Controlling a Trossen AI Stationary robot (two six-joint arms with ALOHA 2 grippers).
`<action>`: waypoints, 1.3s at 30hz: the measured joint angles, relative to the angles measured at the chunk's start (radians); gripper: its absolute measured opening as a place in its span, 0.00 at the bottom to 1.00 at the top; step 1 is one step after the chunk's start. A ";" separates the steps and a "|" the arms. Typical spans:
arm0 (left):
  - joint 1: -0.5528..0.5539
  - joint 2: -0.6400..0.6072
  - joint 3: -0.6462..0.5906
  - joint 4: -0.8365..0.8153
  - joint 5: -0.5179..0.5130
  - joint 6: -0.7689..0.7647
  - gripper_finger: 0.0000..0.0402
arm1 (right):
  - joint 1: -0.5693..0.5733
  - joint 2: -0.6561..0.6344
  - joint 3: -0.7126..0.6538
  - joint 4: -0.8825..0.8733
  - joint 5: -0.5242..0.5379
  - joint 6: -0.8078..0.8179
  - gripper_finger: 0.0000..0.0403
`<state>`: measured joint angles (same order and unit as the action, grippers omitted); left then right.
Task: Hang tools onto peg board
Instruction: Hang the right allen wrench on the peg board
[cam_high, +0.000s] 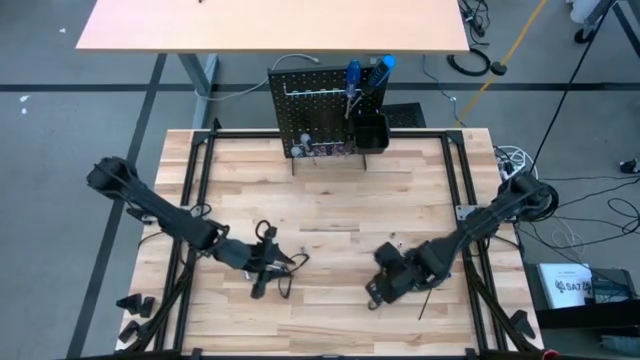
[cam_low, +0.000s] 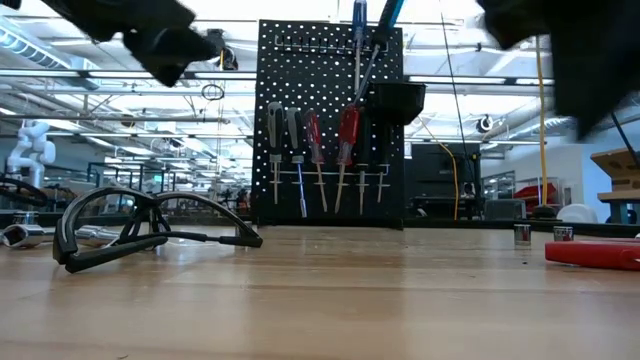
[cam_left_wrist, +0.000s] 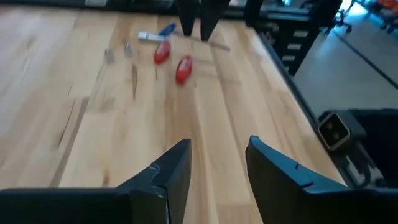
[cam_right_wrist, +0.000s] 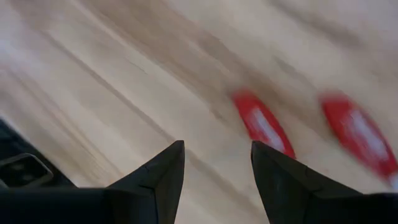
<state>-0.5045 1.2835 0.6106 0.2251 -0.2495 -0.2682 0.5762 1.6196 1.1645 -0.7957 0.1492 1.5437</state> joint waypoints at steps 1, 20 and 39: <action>0.000 0.019 0.000 0.039 -0.002 0.019 0.38 | 0.019 0.000 0.000 -0.030 -0.011 0.055 0.44; 0.007 0.142 0.000 0.334 -0.009 0.121 0.38 | 0.131 0.163 -0.067 -0.218 0.034 0.512 0.44; -0.021 0.141 0.000 0.350 -0.006 0.116 0.38 | 0.117 0.270 -0.076 -0.117 0.043 0.576 0.12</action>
<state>-0.5259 1.4250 0.6106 0.5749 -0.2550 -0.1518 0.6930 1.8900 1.0885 -0.9123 0.1925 2.1194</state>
